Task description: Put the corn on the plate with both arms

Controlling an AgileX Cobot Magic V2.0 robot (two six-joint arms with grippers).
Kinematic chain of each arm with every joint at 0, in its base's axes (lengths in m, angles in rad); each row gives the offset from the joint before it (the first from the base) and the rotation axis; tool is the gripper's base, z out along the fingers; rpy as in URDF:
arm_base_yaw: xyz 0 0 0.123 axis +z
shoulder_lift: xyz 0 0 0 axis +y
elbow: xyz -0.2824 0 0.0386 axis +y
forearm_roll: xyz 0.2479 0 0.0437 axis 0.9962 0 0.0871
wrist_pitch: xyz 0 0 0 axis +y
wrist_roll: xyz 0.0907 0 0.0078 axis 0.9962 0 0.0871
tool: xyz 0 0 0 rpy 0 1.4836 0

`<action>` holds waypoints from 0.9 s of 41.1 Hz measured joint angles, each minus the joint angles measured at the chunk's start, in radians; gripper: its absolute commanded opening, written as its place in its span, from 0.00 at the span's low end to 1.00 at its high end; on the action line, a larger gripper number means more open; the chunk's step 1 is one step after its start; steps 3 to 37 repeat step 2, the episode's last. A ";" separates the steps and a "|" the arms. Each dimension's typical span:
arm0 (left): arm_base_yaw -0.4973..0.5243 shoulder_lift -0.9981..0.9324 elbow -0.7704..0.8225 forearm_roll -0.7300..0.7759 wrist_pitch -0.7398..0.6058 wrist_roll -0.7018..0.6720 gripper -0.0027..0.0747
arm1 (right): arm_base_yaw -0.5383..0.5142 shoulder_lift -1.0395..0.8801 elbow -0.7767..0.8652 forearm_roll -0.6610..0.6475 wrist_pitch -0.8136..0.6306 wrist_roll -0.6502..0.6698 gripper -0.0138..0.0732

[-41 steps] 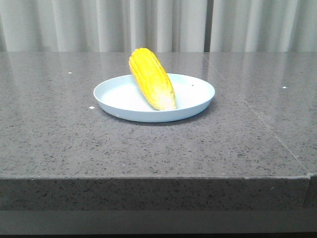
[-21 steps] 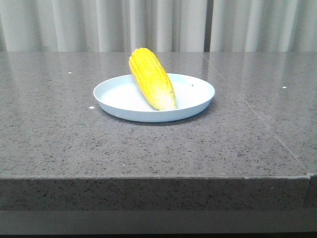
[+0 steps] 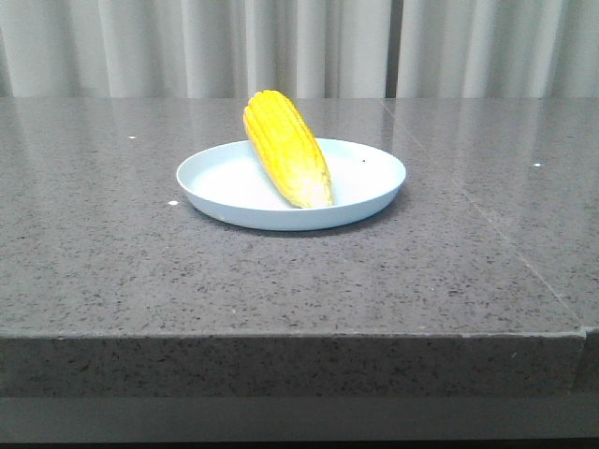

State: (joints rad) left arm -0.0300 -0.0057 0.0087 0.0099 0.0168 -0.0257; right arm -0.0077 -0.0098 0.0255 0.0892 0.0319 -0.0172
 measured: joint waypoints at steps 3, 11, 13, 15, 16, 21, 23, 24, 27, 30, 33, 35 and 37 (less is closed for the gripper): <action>0.000 0.000 0.000 0.000 0.000 0.000 0.01 | 0.000 0.000 0.000 0.000 0.000 0.000 0.09; 0.000 0.000 0.000 0.000 0.000 0.000 0.01 | 0.000 0.000 0.000 0.000 0.000 0.000 0.09; 0.000 0.000 0.000 0.000 0.000 0.000 0.01 | 0.000 0.000 0.000 0.000 0.000 0.000 0.09; 0.000 0.000 0.000 0.000 0.000 0.000 0.01 | 0.000 0.000 0.000 0.000 0.000 0.000 0.09; 0.000 0.000 0.000 0.000 0.000 0.000 0.01 | 0.000 0.000 0.000 0.000 0.000 0.000 0.09; 0.000 0.000 0.000 0.000 0.000 0.000 0.01 | 0.000 0.000 0.000 0.000 0.000 0.000 0.09; 0.000 0.000 0.000 0.000 0.000 0.000 0.01 | 0.000 0.000 0.000 0.000 0.000 0.000 0.09; 0.000 0.000 0.000 0.000 0.000 0.000 0.01 | 0.000 0.000 0.000 0.000 0.000 0.000 0.09; 0.000 0.000 0.000 0.000 0.000 0.000 0.01 | 0.000 0.000 0.000 0.000 0.000 0.000 0.09; 0.000 0.000 0.000 0.000 0.000 0.000 0.01 | 0.000 0.000 0.000 0.000 0.000 0.000 0.09; 0.000 0.000 0.000 0.000 0.000 0.000 0.01 | 0.000 0.000 0.000 0.000 0.000 0.000 0.09; 0.000 0.000 0.000 0.000 0.000 0.000 0.01 | 0.000 0.000 0.000 0.000 0.000 0.000 0.09; 0.000 0.000 0.000 0.000 0.000 0.000 0.01 | 0.000 0.000 0.000 0.000 0.000 0.000 0.09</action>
